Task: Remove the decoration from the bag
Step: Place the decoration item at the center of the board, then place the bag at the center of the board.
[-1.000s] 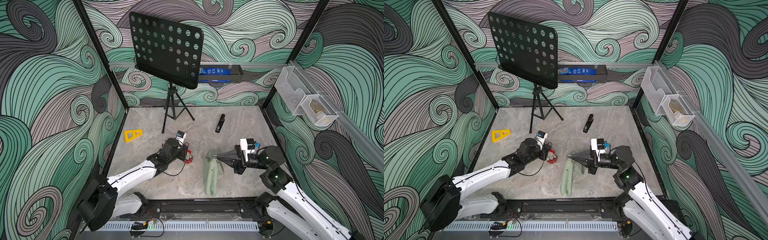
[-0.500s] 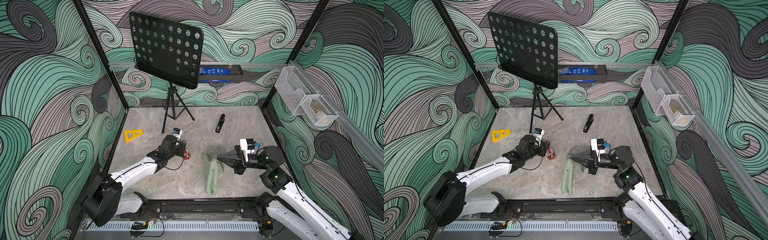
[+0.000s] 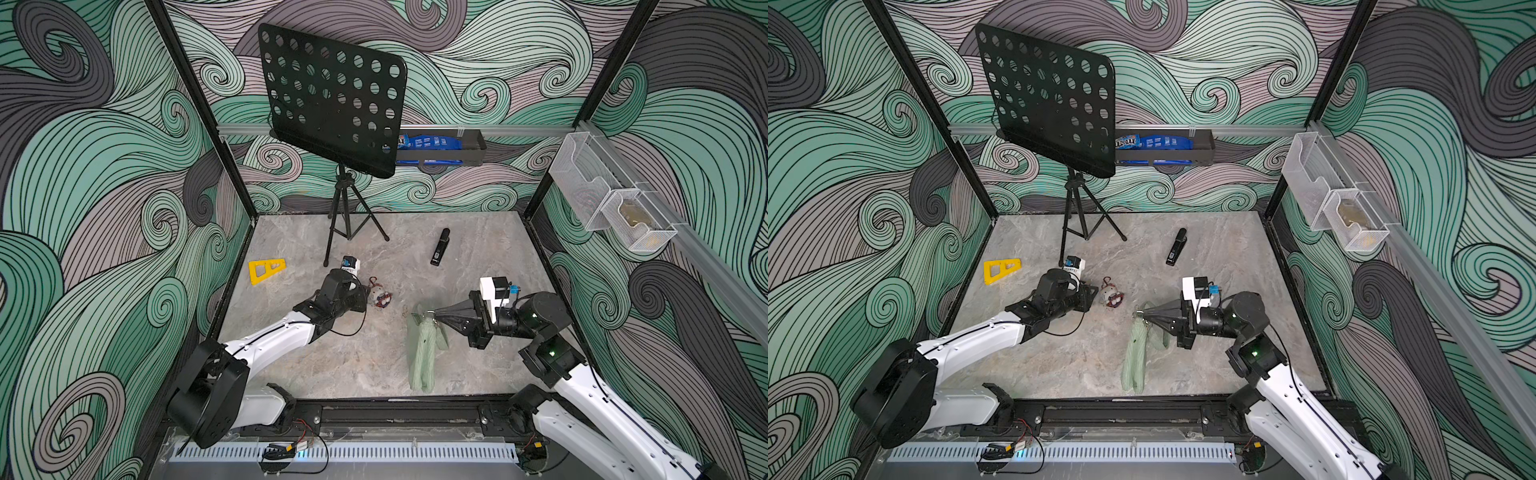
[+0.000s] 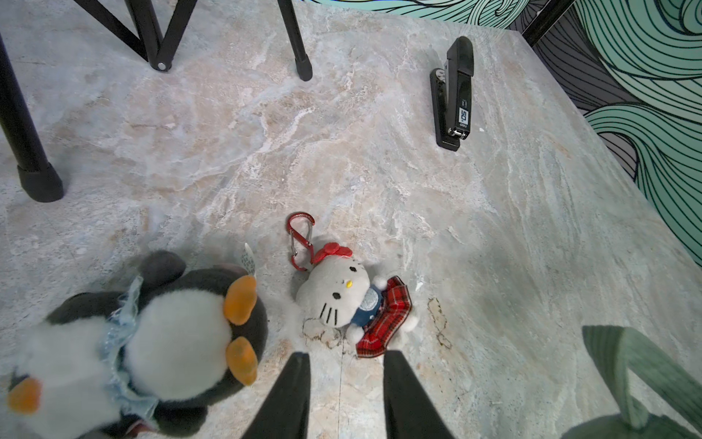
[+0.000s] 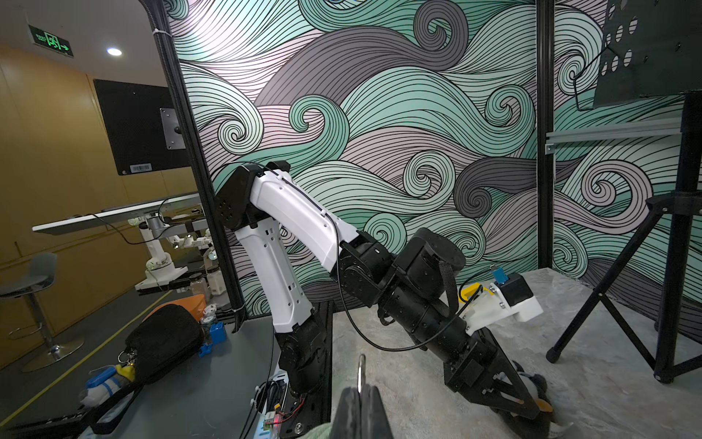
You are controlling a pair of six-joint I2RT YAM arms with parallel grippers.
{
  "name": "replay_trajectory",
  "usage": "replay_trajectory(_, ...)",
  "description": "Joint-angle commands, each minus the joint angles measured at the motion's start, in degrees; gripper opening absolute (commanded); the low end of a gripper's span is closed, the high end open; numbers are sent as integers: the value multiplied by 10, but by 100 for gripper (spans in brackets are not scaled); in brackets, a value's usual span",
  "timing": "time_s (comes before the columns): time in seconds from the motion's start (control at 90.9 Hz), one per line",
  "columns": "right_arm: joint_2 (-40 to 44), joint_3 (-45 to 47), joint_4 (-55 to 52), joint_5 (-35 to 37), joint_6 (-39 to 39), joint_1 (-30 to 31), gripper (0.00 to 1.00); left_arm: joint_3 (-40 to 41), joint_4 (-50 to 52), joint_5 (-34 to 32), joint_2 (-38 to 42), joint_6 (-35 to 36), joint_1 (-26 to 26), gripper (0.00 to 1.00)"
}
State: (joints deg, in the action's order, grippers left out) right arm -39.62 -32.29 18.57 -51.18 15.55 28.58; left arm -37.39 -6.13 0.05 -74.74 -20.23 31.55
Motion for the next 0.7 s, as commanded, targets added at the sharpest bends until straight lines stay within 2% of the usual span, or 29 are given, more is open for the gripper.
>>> replay_trajectory(0.0, 6, 0, 18, 3, 7, -4, 0, -20, 25, 26, 24, 0, -4, 35)
replay_trajectory(0.187, 8, -19, -10, 33, 11, -8, 0, -32, 70, 46, 90, 10, -5, 39)
replay_trajectory(0.308, 22, -52, -46, 84, 42, -23, 0, -22, 77, 44, 147, 23, -4, 41)
replay_trajectory(0.561, 42, -176, -259, 231, 20, -58, 0, 1, 97, 18, 255, 35, -4, 44)
replay_trajectory(0.693, 70, -177, -290, 253, 19, -57, 0, 4, 113, -3, 287, 38, -4, 44)
